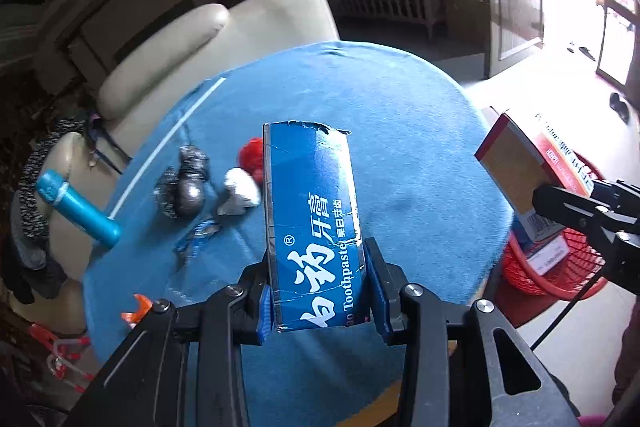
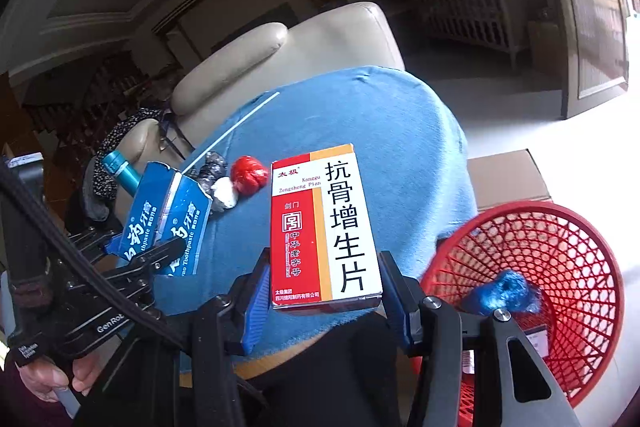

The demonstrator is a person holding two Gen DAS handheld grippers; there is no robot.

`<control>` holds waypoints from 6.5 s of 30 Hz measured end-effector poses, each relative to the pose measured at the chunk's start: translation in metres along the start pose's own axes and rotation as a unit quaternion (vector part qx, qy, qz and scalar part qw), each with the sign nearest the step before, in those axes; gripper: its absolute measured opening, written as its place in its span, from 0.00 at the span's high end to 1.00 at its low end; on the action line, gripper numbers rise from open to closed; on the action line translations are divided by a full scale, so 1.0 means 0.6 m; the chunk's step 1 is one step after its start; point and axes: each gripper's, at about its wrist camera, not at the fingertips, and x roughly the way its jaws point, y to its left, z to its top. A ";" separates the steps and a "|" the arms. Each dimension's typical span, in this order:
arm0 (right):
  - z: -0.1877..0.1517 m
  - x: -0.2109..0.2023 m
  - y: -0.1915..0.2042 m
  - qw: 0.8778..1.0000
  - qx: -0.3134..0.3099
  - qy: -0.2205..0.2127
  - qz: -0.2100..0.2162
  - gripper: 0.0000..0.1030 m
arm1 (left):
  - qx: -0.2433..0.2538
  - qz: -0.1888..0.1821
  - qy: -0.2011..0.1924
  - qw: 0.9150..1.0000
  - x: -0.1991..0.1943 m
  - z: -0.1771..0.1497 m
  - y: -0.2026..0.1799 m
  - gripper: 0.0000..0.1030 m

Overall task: Collect trash
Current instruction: 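Carry both boxes to the red basket and open both grippers, then move both open grippers back over the table, then grasp the black plastic bag with the right gripper while the left grasps the orange wrapper, then lift the black bag and orange wrapper off the table with both grippers, then carry the black bag and orange wrapper over to the red mesh basket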

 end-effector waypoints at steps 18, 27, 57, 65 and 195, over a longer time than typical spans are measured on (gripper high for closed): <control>-0.003 -0.072 -0.143 0.992 0.064 -0.020 -0.111 0.49 | 0.091 -0.187 0.040 0.977 0.034 0.052 -0.164 0.60; 0.000 -0.126 -0.216 0.981 0.120 -0.029 -0.148 0.45 | 0.127 -0.264 0.015 0.956 0.010 0.085 -0.225 0.39; 0.060 -0.015 -0.046 0.998 0.045 0.000 -0.050 0.38 | -0.194 0.031 0.060 0.979 0.009 -0.178 0.327 0.38; 0.056 0.038 0.045 0.999 -0.016 0.029 -0.032 0.38 | -0.272 0.063 0.062 0.958 0.003 -0.248 0.449 0.38; 0.011 -0.081 -0.023 0.999 -0.009 -0.053 -0.001 0.61 | -0.070 -0.052 -0.056 0.995 -0.048 0.027 0.045 0.67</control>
